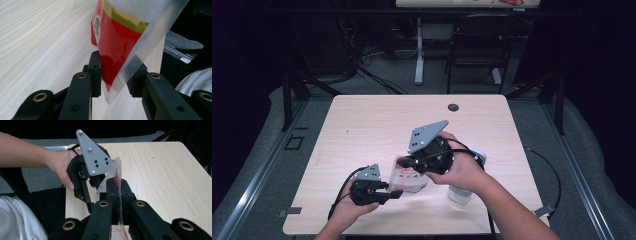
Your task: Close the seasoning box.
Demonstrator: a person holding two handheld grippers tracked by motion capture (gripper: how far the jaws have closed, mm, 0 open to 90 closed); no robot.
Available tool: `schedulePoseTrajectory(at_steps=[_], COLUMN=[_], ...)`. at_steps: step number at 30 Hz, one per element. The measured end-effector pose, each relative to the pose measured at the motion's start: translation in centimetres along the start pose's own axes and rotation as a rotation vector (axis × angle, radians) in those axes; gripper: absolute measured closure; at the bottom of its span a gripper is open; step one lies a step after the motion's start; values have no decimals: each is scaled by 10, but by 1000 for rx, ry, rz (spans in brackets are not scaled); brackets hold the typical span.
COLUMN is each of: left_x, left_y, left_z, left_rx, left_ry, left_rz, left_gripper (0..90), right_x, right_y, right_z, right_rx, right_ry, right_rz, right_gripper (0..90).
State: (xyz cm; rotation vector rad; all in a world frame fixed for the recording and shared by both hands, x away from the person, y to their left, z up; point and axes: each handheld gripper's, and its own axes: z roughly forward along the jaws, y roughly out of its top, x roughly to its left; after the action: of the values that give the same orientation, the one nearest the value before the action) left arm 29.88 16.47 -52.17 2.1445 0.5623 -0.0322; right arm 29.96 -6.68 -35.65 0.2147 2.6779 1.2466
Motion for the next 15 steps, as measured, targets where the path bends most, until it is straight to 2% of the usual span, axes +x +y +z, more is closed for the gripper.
schedulePoseTrajectory(at_steps=[5, 9, 15], left_x=[0, -1, -2], left_y=[1, 3, 4], left_z=[-2, -5, -9], left_rx=[18, 25, 45], left_ry=[-4, 5, 1], left_rz=[-10, -9, -10], left_gripper=[712, 717, 727], right_x=[-1, -2, -1], right_y=[-3, -6, -8], right_z=[-1, -3, -7], right_rx=[8, -11, -10], right_ry=[-7, -12, -19], right_rz=[7, 19, 22], right_gripper=[895, 895, 890])
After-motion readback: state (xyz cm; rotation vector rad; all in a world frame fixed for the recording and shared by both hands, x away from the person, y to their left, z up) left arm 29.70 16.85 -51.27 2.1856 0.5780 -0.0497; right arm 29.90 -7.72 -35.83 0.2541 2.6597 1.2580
